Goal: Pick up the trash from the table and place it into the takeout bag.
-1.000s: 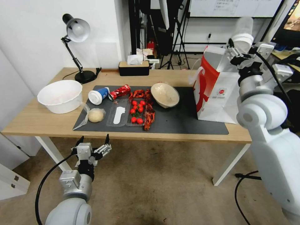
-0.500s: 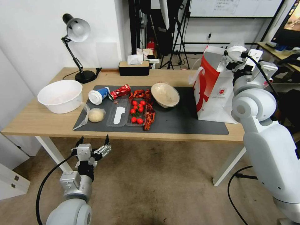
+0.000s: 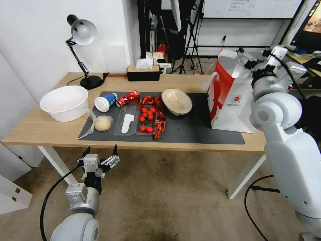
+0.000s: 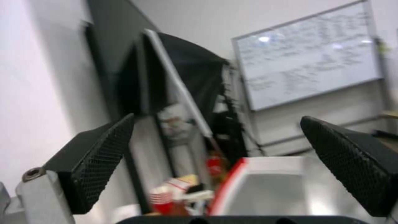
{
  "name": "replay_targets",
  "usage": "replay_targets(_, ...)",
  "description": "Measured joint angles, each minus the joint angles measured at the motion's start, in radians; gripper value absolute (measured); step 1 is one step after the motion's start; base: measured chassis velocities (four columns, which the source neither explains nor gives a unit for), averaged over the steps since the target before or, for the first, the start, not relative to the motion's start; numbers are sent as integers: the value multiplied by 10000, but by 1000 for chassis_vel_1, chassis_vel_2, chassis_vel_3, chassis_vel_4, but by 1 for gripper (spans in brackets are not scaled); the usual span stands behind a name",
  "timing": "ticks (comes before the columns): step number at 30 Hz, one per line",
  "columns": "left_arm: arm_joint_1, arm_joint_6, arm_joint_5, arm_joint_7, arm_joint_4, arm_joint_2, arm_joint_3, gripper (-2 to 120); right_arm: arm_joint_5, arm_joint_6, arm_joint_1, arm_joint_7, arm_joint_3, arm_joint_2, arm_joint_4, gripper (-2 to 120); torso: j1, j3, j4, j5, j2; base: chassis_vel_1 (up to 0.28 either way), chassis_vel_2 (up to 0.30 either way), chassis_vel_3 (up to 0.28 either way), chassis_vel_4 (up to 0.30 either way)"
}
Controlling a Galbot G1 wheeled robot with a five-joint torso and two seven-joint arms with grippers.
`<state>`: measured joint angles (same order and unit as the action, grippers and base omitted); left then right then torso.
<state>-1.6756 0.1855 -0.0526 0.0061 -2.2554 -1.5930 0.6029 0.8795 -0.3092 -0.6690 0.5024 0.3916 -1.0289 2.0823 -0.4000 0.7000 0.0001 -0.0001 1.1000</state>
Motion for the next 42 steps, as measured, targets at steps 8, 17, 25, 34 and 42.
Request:
replay_targets(8, 10, -1, -35, 0, 19, 31, 16, 100, -285, 1053, -2117, -2381, -35, 377, 1283, 100, 0, -1, -1, 2, 1, 0, 0, 0, 0)
replay_targets(17, 2, -28, -88, -5, 19, 100, 44, 100, -2599, 1983, -5060, -3851, 37, 285, 2216, 100, 1, -1, -3, 1, 1, 0, 0, 0, 0)
replay_targets(25, -23, -64, -141, -13, 11, 160, 75, 100, -4317, 2049, -6617, -2931, 6, -75, 2397, 100, 1, -1, 0, 0, 0, 0, 0, 0, 0)
replay_targets(34, -3, -72, -260, -17, 5, 231, 93, 100, -5667, 2978, -8132, -2127, -358, -649, 1849, 100, 1, 0, -1, 0, 1, 0, 0, 0, 0)
replay_targets(42, 30, -71, -314, -15, 11, 281, 101, 100, -6525, 4233, -9480, -1564, -936, -1102, 845, 100, 1, 0, -1, 0, 1, 0, 0, 0, 0)
